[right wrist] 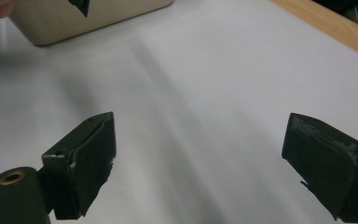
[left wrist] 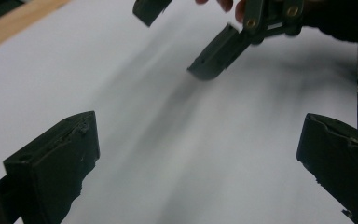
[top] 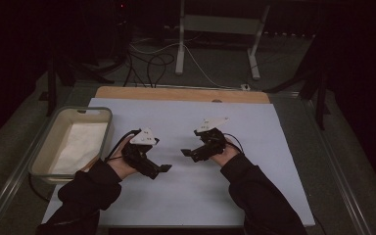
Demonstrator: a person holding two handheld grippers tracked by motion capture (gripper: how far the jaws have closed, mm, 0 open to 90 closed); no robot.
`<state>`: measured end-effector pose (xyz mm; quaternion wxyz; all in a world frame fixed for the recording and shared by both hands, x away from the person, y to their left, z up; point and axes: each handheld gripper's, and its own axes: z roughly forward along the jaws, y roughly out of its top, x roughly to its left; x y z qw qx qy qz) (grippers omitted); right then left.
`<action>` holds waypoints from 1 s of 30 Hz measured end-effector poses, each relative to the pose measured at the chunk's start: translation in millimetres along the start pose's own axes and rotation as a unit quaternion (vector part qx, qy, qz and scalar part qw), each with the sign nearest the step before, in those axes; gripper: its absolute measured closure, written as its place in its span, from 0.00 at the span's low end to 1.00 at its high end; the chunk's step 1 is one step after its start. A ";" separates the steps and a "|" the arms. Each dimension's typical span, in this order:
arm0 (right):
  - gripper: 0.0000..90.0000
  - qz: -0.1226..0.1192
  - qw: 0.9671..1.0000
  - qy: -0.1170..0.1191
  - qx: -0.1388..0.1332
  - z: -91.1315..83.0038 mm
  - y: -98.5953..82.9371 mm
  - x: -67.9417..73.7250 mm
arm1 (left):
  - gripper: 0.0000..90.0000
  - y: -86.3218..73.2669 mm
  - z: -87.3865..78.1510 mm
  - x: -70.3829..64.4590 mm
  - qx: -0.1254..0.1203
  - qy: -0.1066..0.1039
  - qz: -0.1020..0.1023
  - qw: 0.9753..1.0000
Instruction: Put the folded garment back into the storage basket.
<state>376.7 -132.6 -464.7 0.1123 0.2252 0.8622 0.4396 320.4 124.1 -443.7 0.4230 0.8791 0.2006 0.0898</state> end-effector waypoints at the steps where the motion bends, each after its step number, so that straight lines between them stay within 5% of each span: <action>1: 0.11 0.003 1.000 0.000 0.000 -1.7 -3.0 0.1 | 0.01 -1.9 1.9 -1.3 0.003 -0.002 0.001 1.000; 13: 0.11 0.002 1.000 0.005 -0.002 -17.6 -39.1 5.6 | 0.01 -26.1 13.7 -17.7 0.007 -0.009 -0.003 1.000; 30: 0.11 0.003 1.000 0.003 0.004 -37.8 -84.2 8.1 | 0.01 -72.3 5.0 -28.9 0.011 0.000 -0.014 1.000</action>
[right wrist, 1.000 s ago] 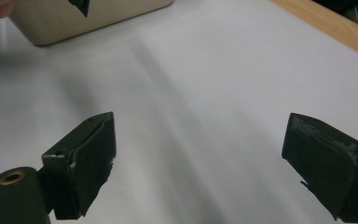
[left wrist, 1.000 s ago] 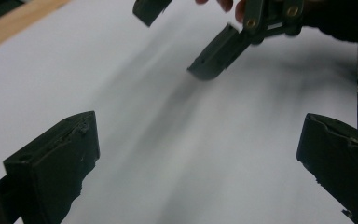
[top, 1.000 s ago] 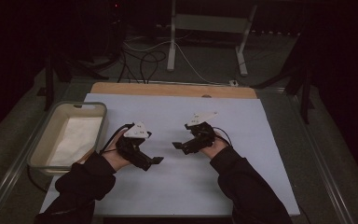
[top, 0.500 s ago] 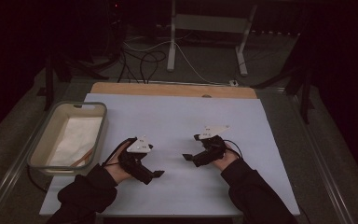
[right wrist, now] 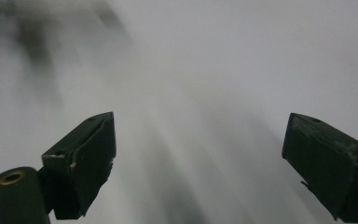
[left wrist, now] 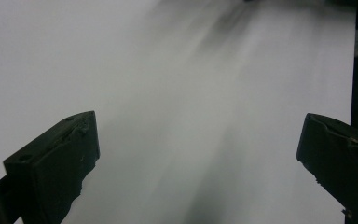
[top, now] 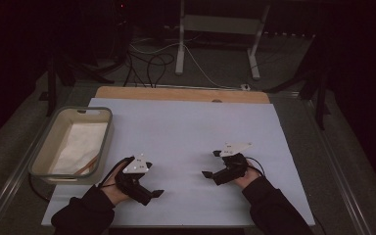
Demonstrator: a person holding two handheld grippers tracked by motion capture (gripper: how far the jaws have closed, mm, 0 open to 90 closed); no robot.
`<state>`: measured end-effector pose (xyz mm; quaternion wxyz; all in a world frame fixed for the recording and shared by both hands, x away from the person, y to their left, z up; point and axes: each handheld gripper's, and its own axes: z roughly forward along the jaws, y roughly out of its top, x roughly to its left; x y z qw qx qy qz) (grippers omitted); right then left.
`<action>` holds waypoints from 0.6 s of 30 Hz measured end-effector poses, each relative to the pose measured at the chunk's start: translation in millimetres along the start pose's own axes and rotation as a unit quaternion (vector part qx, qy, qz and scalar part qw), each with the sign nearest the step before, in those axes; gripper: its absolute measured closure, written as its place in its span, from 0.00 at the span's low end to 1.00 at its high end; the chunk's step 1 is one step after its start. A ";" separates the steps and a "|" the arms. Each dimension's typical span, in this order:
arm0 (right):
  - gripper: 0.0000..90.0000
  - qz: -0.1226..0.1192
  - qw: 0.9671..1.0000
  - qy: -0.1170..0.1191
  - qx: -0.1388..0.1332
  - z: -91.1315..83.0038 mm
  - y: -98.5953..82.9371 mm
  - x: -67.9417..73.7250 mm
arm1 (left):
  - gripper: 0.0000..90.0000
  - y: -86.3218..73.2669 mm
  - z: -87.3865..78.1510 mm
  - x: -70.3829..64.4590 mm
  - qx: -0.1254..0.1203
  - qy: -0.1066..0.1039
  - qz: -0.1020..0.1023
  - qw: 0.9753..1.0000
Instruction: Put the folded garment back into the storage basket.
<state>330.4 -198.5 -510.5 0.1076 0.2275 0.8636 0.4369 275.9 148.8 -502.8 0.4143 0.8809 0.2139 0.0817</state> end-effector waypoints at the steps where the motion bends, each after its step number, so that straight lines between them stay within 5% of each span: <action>1: 0.11 0.000 1.000 -0.001 0.000 -1.6 -2.4 0.2 | 0.01 -3.0 -0.1 -0.8 -0.002 0.000 -0.001 1.000; 18: 0.11 0.005 1.000 -0.029 0.001 -29.5 -35.9 3.9 | 0.01 -39.2 -13.4 -5.1 0.002 0.025 -0.008 1.000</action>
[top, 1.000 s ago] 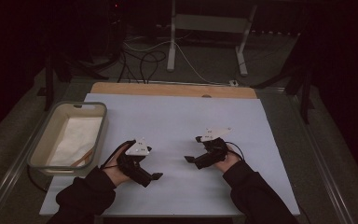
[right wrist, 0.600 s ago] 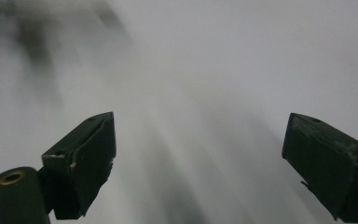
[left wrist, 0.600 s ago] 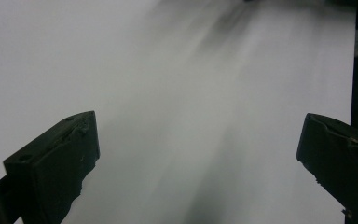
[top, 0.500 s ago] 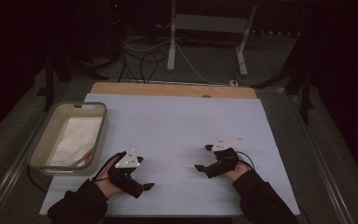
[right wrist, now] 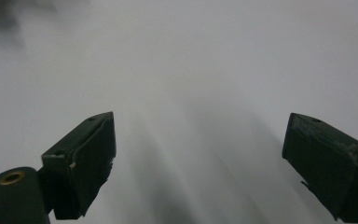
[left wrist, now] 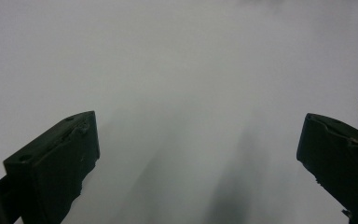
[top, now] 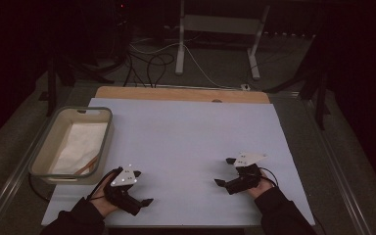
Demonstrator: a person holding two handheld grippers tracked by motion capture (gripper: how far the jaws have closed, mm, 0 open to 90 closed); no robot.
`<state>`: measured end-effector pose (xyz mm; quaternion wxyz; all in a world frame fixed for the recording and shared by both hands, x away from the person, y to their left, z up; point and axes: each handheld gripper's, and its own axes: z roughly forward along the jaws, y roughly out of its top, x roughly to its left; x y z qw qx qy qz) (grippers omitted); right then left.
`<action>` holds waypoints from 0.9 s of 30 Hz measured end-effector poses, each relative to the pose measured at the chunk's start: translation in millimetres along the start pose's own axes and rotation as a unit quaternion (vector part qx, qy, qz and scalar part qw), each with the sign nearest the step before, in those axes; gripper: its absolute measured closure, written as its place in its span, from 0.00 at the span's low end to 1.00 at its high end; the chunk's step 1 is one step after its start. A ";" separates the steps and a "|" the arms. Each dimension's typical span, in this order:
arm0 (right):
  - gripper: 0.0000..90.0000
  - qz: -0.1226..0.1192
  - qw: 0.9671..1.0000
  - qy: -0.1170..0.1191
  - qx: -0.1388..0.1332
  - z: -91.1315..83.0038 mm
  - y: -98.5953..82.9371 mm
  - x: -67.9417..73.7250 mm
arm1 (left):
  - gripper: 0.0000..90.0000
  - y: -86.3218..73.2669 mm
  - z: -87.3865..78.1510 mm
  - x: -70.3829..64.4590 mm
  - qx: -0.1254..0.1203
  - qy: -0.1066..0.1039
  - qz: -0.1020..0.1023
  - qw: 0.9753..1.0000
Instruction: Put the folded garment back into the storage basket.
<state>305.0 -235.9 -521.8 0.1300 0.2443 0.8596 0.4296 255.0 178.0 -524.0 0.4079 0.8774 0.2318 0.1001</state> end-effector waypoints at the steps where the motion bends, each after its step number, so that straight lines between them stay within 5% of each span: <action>1: 0.11 -0.001 1.000 -0.004 -0.001 -1.8 -1.8 -0.4 | 0.01 -1.8 -0.7 -0.5 -0.003 0.001 -0.001 1.000; 17: 0.11 0.019 0.999 -0.043 -0.006 -30.5 -29.3 -3.6 | 0.01 -21.2 -10.6 -0.6 0.003 0.005 -0.006 1.000; 27: 0.11 0.003 0.999 -0.046 -0.004 -21.6 -28.9 -1.8 | 0.01 -23.6 -10.3 -1.0 -0.001 0.009 -0.008 1.000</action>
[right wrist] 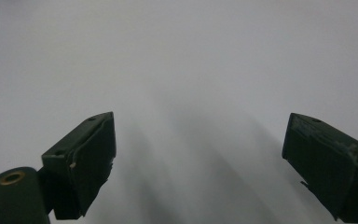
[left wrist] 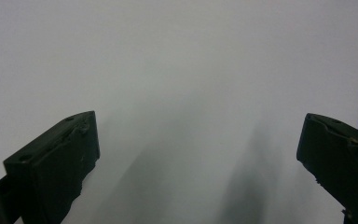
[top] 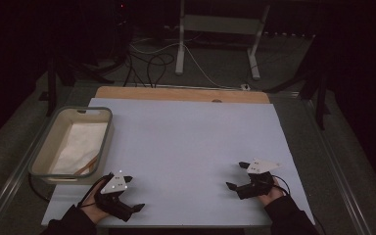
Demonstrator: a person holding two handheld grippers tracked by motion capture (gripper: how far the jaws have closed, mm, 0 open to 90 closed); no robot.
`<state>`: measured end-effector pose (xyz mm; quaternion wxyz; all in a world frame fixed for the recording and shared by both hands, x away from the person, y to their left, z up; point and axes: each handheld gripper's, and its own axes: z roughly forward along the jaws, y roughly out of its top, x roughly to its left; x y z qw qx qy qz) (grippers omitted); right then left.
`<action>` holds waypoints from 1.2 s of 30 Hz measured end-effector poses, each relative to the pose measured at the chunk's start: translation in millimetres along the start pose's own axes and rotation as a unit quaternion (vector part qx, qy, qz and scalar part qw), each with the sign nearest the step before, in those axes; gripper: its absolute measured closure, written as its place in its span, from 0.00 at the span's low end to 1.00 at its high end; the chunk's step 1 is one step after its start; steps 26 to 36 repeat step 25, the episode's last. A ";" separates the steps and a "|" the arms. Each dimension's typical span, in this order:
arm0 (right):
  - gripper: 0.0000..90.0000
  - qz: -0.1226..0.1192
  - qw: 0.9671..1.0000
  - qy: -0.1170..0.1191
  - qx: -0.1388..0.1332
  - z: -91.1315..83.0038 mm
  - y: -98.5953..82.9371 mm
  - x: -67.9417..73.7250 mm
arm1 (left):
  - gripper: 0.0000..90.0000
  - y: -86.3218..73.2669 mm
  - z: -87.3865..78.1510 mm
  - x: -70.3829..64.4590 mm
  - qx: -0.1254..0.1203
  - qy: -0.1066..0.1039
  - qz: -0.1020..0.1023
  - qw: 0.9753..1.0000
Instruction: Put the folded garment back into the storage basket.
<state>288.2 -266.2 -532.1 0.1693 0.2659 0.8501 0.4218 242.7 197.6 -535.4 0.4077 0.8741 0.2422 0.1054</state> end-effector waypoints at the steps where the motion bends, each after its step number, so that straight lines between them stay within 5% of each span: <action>1: 0.11 0.001 1.000 0.002 0.001 1.1 0.3 0.9 | 0.01 0.0 0.1 0.0 -0.002 0.000 -0.002 1.000; 36: 0.11 -0.012 1.000 0.014 0.009 7.2 4.3 8.8 | 0.01 -1.2 0.1 -0.4 -0.011 0.007 -0.008 1.000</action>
